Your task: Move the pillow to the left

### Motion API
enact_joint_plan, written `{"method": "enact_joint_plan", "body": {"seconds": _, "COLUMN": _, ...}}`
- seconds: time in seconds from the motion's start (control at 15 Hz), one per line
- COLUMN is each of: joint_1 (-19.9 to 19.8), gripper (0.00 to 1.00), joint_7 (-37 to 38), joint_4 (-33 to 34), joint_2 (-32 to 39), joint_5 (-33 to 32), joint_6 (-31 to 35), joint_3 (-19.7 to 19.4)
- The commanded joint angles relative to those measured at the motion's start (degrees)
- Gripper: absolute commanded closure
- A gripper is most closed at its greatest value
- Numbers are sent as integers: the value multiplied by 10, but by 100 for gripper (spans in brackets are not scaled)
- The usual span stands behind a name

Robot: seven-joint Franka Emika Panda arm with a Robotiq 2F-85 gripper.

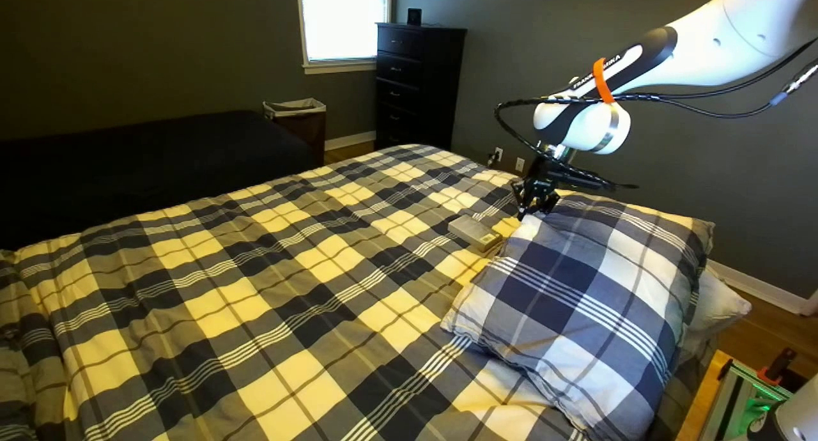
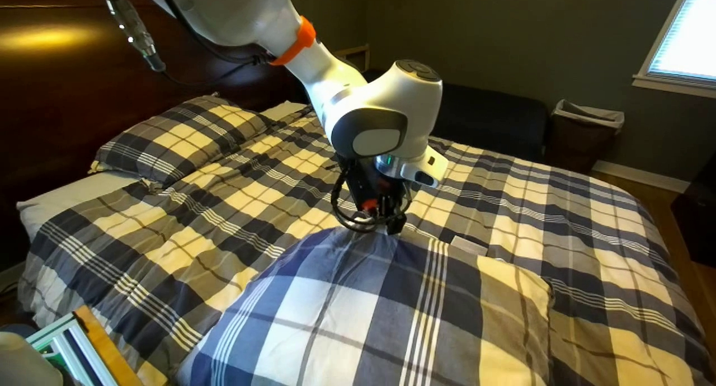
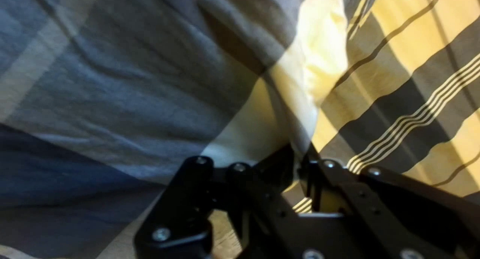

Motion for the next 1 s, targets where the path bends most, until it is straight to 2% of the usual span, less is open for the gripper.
{"method": "enact_joint_plan", "body": {"seconds": 0.0, "joint_1": 22, "gripper": 99, "joint_7": -69, "joint_4": 28, "joint_2": 1, "joint_5": 43, "joint_6": -45, "joint_3": 33}}
{"method": "enact_joint_plan", "body": {"seconds": 0.27, "joint_1": 45, "gripper": 99, "joint_7": -111, "joint_4": 56, "joint_2": 16, "joint_5": 43, "joint_6": -76, "joint_3": 57}}
{"method": "enact_joint_plan", "body": {"seconds": 0.33, "joint_1": 44, "gripper": 95, "joint_7": -84, "joint_4": 28, "joint_2": 5, "joint_5": 25, "joint_6": -56, "joint_3": 40}}
{"method": "enact_joint_plan", "body": {"seconds": 0.67, "joint_1": 52, "gripper": 95, "joint_7": -98, "joint_4": 36, "joint_2": 12, "joint_5": 25, "joint_6": -61, "joint_3": 47}}
{"method": "enact_joint_plan", "body": {"seconds": 0.73, "joint_1": 52, "gripper": 99, "joint_7": -99, "joint_4": 36, "joint_2": 12, "joint_5": 25, "joint_6": -61, "joint_3": 47}}
{"method": "enact_joint_plan", "body": {"seconds": 0.93, "joint_1": 61, "gripper": 99, "joint_7": -160, "joint_4": 77, "joint_2": 48, "joint_5": 15, "joint_6": -103, "joint_3": 69}}
